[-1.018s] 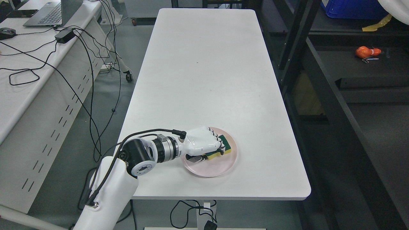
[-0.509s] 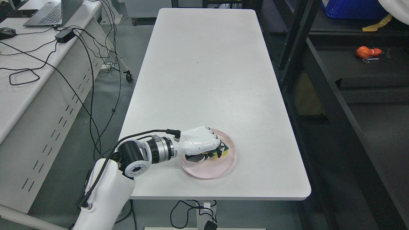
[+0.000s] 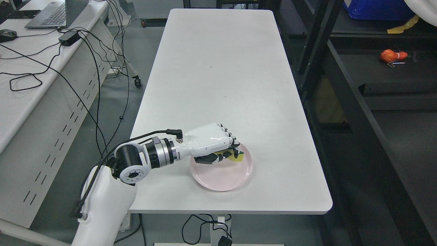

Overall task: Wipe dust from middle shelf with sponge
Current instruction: 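Lift the green-and-yellow sponge off the plate with the left hand, then carry the sponge in the left hand toward the metal shelf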

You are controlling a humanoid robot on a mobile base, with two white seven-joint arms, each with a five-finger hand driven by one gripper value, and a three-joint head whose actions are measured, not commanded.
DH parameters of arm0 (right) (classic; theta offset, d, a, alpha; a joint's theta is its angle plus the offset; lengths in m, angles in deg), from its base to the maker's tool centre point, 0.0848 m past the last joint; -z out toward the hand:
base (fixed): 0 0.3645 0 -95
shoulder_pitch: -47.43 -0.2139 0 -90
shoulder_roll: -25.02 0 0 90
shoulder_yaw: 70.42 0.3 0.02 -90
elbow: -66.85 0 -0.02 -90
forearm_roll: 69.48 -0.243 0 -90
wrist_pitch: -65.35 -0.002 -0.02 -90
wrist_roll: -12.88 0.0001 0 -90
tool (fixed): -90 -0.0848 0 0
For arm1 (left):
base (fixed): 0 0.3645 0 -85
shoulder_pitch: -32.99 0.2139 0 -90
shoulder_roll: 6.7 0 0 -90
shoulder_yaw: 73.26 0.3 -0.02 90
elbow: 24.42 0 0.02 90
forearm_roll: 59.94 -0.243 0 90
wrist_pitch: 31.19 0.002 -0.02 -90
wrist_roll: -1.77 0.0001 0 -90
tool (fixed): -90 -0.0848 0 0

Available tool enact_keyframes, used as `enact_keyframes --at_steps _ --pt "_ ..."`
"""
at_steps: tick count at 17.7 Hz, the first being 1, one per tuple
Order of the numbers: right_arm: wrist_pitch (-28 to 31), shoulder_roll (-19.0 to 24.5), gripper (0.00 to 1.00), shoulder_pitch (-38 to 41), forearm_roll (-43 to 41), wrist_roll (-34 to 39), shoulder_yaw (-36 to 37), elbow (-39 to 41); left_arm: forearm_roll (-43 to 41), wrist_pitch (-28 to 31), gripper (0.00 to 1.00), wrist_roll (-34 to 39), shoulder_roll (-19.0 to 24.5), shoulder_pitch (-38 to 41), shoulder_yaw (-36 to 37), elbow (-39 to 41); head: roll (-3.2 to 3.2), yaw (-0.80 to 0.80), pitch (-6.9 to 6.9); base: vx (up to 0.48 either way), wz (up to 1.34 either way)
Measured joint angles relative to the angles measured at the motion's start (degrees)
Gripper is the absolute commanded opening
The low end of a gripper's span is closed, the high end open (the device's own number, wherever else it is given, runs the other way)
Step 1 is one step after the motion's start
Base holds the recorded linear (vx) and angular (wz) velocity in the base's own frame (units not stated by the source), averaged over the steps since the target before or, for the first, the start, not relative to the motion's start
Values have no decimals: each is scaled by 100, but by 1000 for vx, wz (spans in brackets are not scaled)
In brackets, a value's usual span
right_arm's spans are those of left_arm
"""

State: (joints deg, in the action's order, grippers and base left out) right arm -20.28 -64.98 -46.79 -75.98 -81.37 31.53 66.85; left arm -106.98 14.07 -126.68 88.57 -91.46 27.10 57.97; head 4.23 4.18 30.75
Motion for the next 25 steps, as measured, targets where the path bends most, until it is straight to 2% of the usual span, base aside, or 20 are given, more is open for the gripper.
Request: enact_keyframes --at_steps 13,25 --pt "0 0 100 -1 0 0 0 0 259 -25 0 -37 -67 -586 -658 386 0 0 0 -19 4" --pt "0 0 100 -1 0 0 0 0 281 -25 0 -31 -258 -659 -922 493 0 0 0 -167 -134"
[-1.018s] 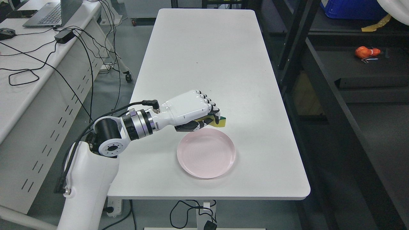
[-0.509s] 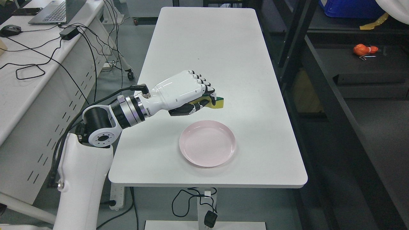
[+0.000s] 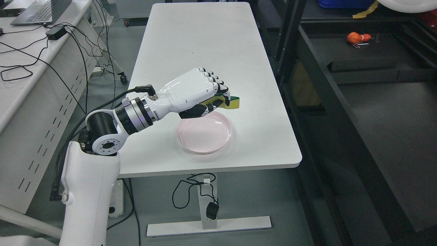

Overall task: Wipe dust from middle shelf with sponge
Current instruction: 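Carry the sponge in the left hand toward the metal shelf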

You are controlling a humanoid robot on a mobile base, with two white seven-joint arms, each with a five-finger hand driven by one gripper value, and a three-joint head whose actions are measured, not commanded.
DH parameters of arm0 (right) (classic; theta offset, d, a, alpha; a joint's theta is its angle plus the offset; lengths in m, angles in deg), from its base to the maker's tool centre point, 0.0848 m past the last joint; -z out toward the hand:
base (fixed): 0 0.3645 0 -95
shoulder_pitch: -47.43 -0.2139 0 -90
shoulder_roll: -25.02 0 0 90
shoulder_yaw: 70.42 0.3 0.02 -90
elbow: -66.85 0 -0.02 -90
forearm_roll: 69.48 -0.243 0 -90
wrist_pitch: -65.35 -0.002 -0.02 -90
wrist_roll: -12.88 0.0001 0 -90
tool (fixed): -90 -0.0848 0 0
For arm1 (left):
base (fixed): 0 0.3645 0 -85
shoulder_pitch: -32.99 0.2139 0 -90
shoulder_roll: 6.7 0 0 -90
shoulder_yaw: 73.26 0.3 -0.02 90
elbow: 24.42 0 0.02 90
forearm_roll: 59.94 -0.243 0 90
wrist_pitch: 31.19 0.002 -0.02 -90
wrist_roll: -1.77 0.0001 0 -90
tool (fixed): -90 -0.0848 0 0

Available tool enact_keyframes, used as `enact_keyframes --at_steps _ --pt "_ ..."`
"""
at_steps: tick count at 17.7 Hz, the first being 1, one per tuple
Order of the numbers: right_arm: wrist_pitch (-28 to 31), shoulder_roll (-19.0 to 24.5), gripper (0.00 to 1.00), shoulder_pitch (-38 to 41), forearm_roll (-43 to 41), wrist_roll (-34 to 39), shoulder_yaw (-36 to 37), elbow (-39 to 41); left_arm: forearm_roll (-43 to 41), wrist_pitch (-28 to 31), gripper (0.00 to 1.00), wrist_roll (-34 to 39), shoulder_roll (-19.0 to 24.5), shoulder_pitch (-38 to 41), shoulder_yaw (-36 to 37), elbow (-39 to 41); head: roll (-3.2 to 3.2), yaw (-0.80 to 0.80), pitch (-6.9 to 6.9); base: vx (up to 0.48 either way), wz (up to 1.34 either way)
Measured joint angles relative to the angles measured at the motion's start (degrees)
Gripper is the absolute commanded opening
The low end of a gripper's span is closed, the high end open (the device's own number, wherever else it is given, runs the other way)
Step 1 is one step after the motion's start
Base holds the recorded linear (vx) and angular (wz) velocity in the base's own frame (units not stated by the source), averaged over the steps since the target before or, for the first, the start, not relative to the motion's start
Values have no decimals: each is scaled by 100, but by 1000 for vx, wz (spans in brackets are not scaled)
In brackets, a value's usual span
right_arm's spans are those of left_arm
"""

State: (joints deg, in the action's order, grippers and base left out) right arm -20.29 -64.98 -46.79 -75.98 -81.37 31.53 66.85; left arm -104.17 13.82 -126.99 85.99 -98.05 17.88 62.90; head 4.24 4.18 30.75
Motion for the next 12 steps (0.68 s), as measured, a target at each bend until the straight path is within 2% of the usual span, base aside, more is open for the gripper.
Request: enact_keyframes --at_steps 12 --pt "0 0 100 0 0 0 0 0 5 0 0 -5 -189 -42 -80 35 0 0 0 -226 -418"
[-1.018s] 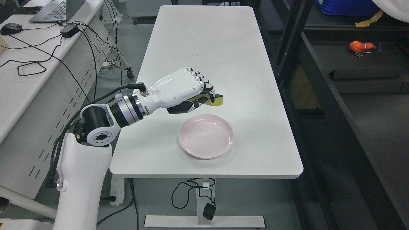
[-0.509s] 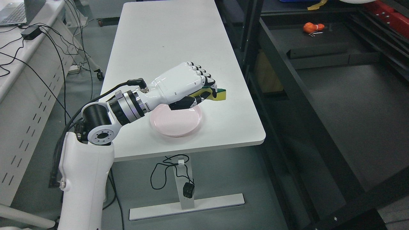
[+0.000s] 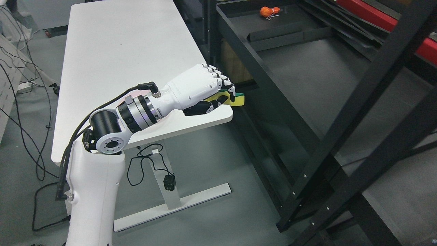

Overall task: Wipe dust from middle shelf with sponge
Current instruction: 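Carry the sponge in the left hand toward the metal shelf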

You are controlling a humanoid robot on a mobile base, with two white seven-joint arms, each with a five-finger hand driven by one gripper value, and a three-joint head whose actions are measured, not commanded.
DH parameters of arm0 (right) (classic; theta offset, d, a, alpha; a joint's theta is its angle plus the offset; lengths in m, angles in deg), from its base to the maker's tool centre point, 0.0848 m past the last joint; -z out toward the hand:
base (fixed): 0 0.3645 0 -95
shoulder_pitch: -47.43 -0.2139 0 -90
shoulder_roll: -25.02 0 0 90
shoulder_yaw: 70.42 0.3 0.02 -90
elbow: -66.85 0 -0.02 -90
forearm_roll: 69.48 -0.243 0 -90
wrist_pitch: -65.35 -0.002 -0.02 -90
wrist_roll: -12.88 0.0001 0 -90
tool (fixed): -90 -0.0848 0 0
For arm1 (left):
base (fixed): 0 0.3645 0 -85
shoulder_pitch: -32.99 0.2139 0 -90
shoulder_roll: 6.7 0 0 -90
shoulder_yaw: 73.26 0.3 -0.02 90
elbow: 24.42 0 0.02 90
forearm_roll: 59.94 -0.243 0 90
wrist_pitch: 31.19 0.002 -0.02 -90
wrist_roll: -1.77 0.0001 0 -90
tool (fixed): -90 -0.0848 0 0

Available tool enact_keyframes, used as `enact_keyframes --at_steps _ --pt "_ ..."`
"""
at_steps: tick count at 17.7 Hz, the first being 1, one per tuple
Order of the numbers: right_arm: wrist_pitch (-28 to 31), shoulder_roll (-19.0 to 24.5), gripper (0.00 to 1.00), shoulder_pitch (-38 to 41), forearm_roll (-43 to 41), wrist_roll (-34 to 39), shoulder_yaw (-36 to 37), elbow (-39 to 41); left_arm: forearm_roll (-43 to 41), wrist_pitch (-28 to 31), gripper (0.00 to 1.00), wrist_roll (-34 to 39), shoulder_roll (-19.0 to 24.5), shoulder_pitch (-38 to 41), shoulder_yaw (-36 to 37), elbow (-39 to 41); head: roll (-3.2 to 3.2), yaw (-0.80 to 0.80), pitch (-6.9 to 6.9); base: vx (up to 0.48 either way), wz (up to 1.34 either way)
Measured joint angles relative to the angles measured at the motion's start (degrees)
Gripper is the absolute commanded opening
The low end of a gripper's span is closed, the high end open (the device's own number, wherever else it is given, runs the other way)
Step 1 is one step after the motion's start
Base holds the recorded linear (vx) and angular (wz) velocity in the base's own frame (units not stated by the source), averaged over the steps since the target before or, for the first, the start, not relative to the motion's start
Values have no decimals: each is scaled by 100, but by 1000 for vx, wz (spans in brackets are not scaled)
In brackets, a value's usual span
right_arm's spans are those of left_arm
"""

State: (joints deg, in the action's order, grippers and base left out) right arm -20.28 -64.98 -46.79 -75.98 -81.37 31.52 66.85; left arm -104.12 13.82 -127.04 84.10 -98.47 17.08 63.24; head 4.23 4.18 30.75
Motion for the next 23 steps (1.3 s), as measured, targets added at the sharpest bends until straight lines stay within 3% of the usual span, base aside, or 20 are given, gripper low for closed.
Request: enact_keyframes --at_steps 23 --pt "0 0 100 1 0 0 0 0 231 0 0 32 -72 -169 -29 -23 0 0 -2 -224 -666"
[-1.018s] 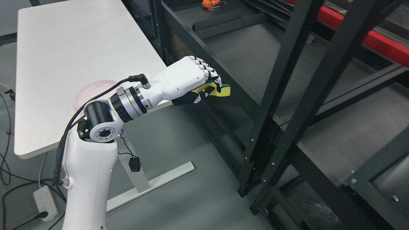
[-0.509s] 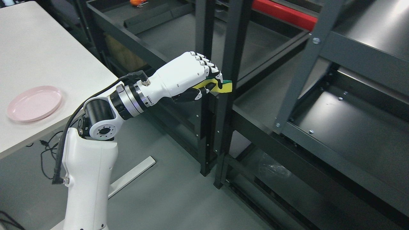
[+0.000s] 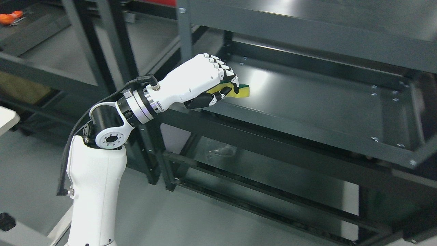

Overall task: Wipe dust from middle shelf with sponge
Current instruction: 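Carry the sponge in the left hand toward the metal shelf, then press the sponge onto the middle shelf and wipe farther from the robot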

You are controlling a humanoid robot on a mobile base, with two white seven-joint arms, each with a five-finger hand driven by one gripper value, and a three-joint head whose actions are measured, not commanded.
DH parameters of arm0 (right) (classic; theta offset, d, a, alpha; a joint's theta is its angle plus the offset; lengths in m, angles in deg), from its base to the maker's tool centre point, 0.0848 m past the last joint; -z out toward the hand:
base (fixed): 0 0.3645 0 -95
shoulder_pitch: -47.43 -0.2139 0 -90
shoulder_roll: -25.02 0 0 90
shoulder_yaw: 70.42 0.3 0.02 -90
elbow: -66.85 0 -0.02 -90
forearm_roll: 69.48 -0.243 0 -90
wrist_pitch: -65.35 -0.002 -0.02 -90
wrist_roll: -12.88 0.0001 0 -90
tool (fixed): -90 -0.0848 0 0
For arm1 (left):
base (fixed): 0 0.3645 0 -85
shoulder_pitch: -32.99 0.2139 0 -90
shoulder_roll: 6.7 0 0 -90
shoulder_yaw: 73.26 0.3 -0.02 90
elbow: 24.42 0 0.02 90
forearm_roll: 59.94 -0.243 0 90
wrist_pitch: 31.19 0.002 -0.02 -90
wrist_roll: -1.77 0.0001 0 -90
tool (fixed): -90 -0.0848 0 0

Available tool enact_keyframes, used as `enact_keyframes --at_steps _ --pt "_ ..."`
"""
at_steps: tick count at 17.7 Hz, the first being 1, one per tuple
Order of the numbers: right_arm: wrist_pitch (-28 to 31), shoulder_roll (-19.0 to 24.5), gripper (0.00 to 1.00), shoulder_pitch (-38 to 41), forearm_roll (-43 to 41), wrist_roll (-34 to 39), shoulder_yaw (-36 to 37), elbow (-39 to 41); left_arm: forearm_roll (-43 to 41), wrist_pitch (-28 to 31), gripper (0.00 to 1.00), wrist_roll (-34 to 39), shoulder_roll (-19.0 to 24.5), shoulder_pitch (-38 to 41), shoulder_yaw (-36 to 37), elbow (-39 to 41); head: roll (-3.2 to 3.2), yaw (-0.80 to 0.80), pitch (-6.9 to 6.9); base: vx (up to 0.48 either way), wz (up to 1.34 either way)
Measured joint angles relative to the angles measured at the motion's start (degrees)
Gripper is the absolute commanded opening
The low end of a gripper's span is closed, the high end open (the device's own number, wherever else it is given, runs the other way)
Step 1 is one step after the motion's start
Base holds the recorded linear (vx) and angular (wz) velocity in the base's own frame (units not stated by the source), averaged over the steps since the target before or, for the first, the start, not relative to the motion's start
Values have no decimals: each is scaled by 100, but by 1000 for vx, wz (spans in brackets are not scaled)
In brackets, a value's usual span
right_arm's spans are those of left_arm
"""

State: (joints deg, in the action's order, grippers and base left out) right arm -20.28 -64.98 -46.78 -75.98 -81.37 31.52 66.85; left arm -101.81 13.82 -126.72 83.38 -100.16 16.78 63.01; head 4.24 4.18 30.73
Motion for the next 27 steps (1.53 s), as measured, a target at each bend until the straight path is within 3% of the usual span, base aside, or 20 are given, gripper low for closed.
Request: enact_keyframes --at_steps 10,27 --pt "0 0 100 0 0 0 0 0 455 0 0 -41 -5 -286 129 9 0 0 -4 -89 -629" --pt "0 0 100 -2 0 0 -2 0 1436 0 1 737 -8 -493 1146 279 0 0 -3 30 63"
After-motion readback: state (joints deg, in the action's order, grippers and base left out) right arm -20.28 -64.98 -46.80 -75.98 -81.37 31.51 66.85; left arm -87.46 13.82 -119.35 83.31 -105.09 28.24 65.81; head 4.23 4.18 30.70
